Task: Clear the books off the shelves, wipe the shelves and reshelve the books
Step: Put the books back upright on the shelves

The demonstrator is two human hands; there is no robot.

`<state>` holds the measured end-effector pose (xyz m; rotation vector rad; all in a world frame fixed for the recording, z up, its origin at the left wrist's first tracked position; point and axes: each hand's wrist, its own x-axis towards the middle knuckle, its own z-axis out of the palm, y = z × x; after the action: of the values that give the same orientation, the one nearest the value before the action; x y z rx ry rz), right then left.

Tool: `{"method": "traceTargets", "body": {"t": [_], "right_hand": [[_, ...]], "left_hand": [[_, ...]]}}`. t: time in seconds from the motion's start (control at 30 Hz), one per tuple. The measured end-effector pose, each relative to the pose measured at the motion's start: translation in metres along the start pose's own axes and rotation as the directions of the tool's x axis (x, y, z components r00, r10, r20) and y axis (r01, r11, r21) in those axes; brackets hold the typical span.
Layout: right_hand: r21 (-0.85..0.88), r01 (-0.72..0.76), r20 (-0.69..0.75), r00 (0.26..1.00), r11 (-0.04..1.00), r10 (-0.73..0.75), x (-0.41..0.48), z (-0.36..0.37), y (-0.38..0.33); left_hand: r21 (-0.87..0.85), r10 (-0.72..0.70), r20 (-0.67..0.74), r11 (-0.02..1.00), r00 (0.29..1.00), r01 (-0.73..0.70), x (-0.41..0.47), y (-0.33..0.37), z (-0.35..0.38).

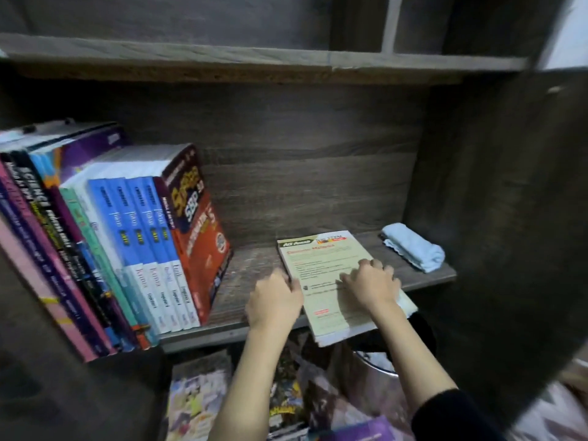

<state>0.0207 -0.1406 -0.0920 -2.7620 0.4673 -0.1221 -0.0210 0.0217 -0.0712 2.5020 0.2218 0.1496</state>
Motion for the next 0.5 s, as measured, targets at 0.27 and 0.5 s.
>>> {"method": "traceTargets", "body": {"t": [0.27,0.5], "right_hand": [[-0.047,-0.143,0.087,0.985,0.989,0.147,0.006,0.005,0.026],[-0.049,-0.149,-0.017,0.989,0.988,0.148,0.005,-0.004,0.016]], "left_hand": [[0.048,-0.082,0.141,0.996,0.987,0.076,0.006,-0.005,0.041],[-0.219,-0.115,0.186,0.963,0.976,0.156,0.015,-0.010,0.050]]}}
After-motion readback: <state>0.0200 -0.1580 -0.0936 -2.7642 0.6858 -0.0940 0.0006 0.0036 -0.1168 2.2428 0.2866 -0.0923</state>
